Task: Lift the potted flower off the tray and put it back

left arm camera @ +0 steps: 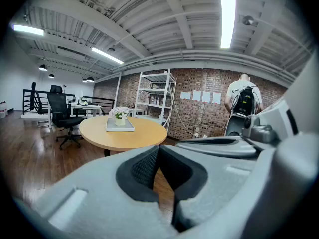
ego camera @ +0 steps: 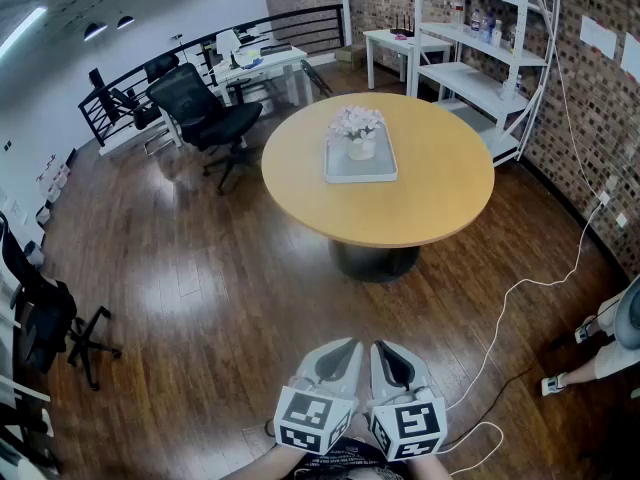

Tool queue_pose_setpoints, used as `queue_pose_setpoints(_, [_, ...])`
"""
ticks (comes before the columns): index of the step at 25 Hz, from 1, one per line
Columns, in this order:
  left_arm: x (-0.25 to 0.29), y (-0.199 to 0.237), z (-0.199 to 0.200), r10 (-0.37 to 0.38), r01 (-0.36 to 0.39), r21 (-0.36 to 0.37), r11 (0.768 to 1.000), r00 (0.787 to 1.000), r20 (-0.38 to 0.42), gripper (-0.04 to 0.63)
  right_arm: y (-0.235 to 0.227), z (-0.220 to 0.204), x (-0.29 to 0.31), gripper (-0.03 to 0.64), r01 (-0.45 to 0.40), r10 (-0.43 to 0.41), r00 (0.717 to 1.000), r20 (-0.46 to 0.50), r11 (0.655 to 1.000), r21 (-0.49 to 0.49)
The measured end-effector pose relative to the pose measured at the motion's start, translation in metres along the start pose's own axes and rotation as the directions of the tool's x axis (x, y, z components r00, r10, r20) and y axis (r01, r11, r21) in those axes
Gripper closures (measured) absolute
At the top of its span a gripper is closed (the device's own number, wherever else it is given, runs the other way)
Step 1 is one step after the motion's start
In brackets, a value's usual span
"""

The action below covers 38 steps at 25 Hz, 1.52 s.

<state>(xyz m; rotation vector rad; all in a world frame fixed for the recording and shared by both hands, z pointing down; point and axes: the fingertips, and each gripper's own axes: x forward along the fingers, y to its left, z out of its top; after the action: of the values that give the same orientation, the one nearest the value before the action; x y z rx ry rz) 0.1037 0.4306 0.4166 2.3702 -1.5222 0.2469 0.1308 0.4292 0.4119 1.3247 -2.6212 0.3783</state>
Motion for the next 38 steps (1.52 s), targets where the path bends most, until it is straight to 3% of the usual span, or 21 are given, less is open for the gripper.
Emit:
queue_pose_setpoints(18, [0.116,0.16,0.078,-0.086,0.087,-0.017,0.996,0.996,0.009,0.591,-0.025,0.062,0.193,0.617,0.092,-0.092,0.995,-0.026,0.996,-0.012])
queue_pose_setpoints(28, [0.153,0.204,0.09,-0.1,0.1,-0.02,0.995,0.995,-0.002,0.591,-0.038,0.072,0.252,0.617,0.109,-0.109,0.993,-0.035,0.994,-0.009])
queue_pose_setpoints(38, [0.219,0.243,0.102,-0.081,0.079,-0.035,0.996,0.996,-0.028,0.591,-0.084,0.088,0.317,0.617,0.108,-0.108,0.994,-0.035,0.994,-0.002])
